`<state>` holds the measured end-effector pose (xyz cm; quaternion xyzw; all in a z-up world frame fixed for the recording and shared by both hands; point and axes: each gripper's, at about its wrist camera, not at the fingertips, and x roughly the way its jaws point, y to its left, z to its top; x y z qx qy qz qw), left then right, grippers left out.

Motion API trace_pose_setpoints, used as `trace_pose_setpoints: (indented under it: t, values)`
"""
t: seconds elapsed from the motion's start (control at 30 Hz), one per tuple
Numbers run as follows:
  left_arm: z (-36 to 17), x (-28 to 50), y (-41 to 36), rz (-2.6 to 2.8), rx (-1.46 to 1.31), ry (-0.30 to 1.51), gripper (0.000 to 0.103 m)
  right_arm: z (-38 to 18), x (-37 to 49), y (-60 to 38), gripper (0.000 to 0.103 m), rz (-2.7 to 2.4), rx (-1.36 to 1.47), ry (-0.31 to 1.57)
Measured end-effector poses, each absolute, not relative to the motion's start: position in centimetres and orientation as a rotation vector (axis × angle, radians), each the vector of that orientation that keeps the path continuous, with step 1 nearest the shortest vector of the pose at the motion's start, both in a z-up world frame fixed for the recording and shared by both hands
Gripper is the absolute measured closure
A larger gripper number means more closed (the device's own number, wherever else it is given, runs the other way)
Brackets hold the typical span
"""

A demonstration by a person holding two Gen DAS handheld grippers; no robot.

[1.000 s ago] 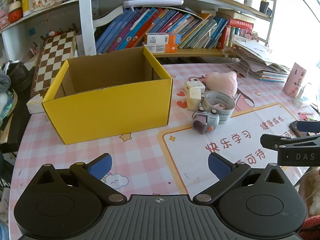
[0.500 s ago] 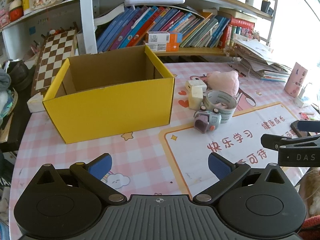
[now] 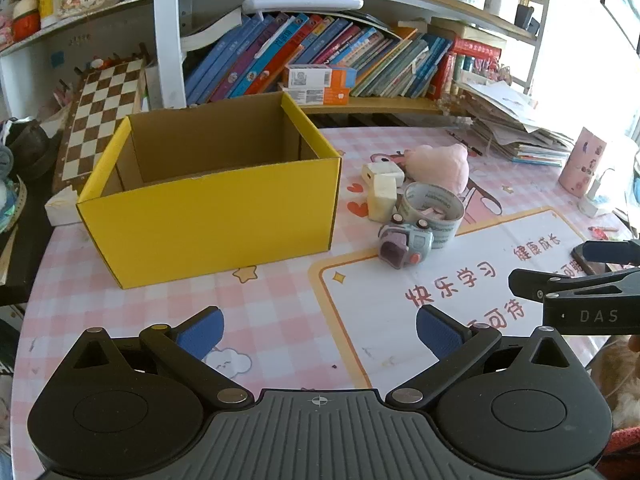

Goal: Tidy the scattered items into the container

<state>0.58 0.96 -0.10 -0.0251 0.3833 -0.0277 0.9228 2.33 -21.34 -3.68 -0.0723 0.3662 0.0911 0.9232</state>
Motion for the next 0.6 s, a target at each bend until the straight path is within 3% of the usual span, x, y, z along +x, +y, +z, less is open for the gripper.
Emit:
trace_pose_setpoints:
  t: [0.6]
  values:
    - [-0.28, 0.72, 1.08, -0.06, -0.047, 0.802, 0.0, -3.41, 2.35, -21.19, 0.0, 0.201, -0.145, 0.743]
